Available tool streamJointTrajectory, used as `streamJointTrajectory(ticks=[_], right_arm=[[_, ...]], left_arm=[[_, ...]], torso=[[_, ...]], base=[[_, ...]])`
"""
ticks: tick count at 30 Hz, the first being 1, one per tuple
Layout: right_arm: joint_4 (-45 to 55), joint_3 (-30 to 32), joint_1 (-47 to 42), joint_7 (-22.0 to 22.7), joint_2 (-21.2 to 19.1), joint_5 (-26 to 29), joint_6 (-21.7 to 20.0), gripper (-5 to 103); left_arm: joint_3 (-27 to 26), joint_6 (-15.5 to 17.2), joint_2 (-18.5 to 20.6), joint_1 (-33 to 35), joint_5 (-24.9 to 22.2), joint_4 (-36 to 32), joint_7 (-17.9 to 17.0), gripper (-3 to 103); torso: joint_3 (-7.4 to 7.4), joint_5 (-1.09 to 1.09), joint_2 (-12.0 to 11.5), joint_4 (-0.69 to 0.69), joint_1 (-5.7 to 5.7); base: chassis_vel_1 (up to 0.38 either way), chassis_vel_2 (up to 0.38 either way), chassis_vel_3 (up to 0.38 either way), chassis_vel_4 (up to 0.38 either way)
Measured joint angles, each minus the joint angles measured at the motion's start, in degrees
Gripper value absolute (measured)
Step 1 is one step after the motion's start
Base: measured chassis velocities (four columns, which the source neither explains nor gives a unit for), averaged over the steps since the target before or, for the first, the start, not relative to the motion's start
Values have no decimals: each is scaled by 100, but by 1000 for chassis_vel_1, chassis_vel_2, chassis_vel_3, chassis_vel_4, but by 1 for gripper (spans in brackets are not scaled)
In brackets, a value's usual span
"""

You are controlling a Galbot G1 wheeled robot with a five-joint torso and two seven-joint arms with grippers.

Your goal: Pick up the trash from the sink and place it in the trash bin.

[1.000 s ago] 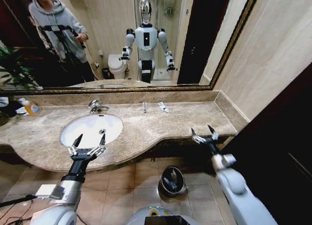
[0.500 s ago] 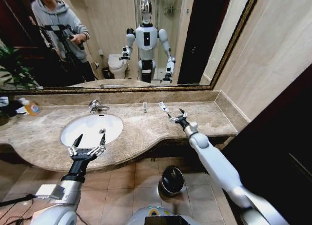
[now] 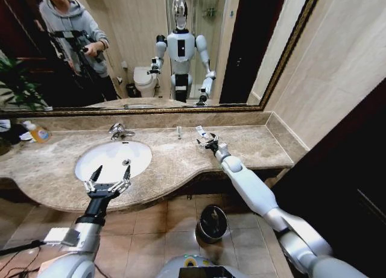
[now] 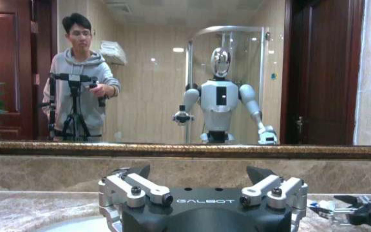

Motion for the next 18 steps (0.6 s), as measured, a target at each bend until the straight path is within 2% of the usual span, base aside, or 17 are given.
streamJointTrajectory(ticks=[6,8,18], right_arm=[[-231,202,43,158,133,-167,-7,100],[-387,521,-38,258,69,-145,5,100],[-637,418,144,115,232,108,-17,100]], left_arm=[[0,0,-1,0,0,0,0,100],[0,0,0,0,0,0,0,100],[0,0,0,0,0,0,0,100]], torso=[[0,0,0,1,0],[0,0,1,-2,0],[0,1,1,0,0]], base=[[0,0,0,0],[0,0,0,0],[0,0,0,0]])
